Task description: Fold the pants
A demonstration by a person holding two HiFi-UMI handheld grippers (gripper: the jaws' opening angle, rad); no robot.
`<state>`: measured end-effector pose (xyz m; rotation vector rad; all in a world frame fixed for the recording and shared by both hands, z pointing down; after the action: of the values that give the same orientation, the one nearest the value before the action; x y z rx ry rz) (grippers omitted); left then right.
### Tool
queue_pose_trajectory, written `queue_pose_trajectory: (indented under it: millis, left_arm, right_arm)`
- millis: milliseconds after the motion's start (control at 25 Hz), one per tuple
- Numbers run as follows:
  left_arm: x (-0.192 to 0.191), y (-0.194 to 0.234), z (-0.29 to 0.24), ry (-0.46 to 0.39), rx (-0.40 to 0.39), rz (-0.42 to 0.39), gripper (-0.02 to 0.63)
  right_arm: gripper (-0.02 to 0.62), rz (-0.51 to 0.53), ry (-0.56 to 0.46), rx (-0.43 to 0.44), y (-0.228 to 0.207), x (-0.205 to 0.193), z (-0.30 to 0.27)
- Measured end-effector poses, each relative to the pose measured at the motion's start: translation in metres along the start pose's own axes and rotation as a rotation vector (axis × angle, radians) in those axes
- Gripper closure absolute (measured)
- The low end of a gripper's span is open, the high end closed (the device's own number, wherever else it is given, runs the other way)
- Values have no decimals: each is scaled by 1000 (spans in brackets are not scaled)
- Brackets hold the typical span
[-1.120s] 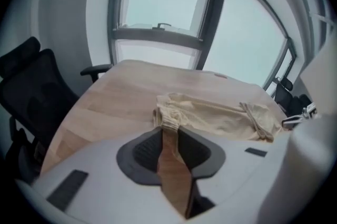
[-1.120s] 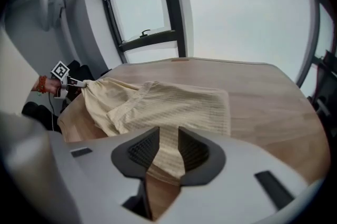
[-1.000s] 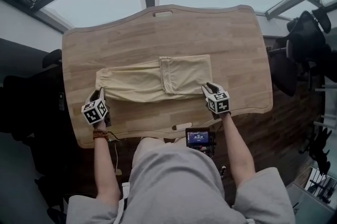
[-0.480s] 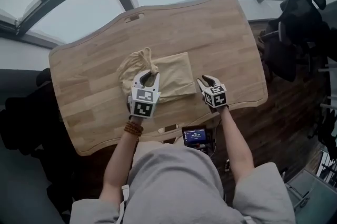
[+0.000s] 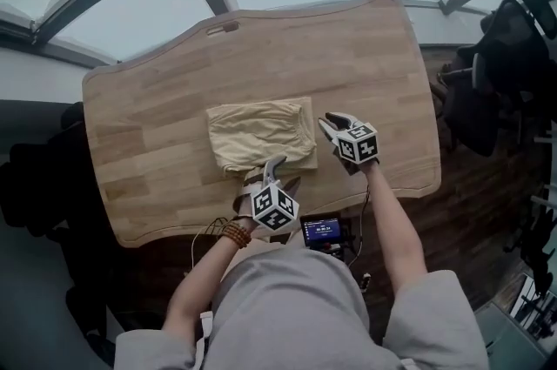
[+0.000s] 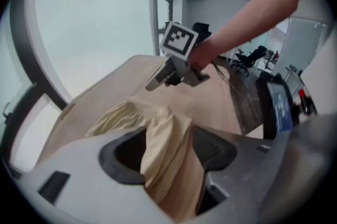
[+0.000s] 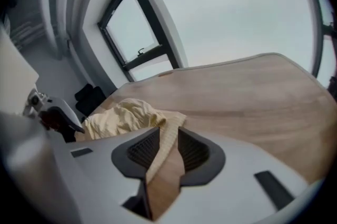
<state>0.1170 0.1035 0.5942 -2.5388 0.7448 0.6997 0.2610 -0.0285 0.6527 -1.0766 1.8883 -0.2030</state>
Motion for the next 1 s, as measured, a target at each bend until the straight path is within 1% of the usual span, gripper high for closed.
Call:
queue_pose_trajectory:
  millis: [80,160,200,240,280,320,360,400,440,480,520,560,600,640,680,720,760,800,840,880,920,960,1000]
  left_arm:
    - [-34,31,8,39,148,-9,327]
    - [-65,60,18,73,283,-3,327]
    - [-79,70,22,91,329,0,327]
    - [-92,75,23,107,352,0,327]
    - [-105,75,22,122,353,-7,327]
    - [-117,72,19,137,337,-24,328]
    - [-129,66,14,153,312,-53,334]
    - [-142,59,9,171,284,-87,352]
    - [-155,50,5,190,254,-116,382]
    - [-167,43,1,205,222,-130,391]
    - [-177,37,-2,207,187,-124,391]
    - [-181,34,-3,192,153,-102,387]
    - [-181,34,-1,164,122,-70,368]
    - [-176,36,4,127,93,-28,364]
    - [-170,41,13,83,67,22,364]
    - [-163,49,25,37,50,80,364]
    - [-157,60,37,-7,49,143,364]
    - [-153,74,49,-43,66,213,364]
    - [-150,92,57,-68,102,286,364]
    - [-150,111,60,-78,151,355,365]
    - [-151,129,57,-74,203,412,365]
    - [-152,145,49,-58,249,448,365]
    - [-151,158,38,-40,283,461,365]
  right_arm:
    - [482,26,15,88,7,24,-27]
    - [469,-5,48,168,13,42,-55]
    - [461,-31,77,204,17,46,-68]
    - [453,-46,121,225,20,46,-80]
    - [452,-36,178,220,22,44,-89]
    - [461,2,238,188,21,41,-97]
    - [505,54,288,141,19,38,-101]
    - [518,96,314,100,16,39,-103]
    - [531,109,315,72,13,42,-102]
    - [538,99,298,55,10,46,-100]
    - [539,84,277,47,8,50,-98]
    - [535,78,267,51,6,52,-97]
    - [528,88,270,66,5,51,-97]
    - [522,111,278,87,5,48,-97]
    - [505,138,279,106,6,47,-94]
    - [473,158,260,117,7,49,-88]
    - [440,165,220,124,8,54,-79]
    - [430,172,170,132,13,60,-69]
    - [430,192,125,144,21,65,-60]
    - [431,235,97,164,32,67,-54]
    - [431,293,96,191,46,64,-52]
    - [431,356,120,222,60,55,-53]
    - [431,414,164,252,72,41,-57]
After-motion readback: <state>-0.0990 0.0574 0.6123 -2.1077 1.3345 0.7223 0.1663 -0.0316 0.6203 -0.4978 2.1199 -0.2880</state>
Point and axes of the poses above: the fingertips, and each gripper's own axes: z backward along the fingers, y to its left, x out of its top, the point moved 5 cm from there along z, backward along the fingers, and after that the axes turned 15 degrees about x, right-handed, at the moved point
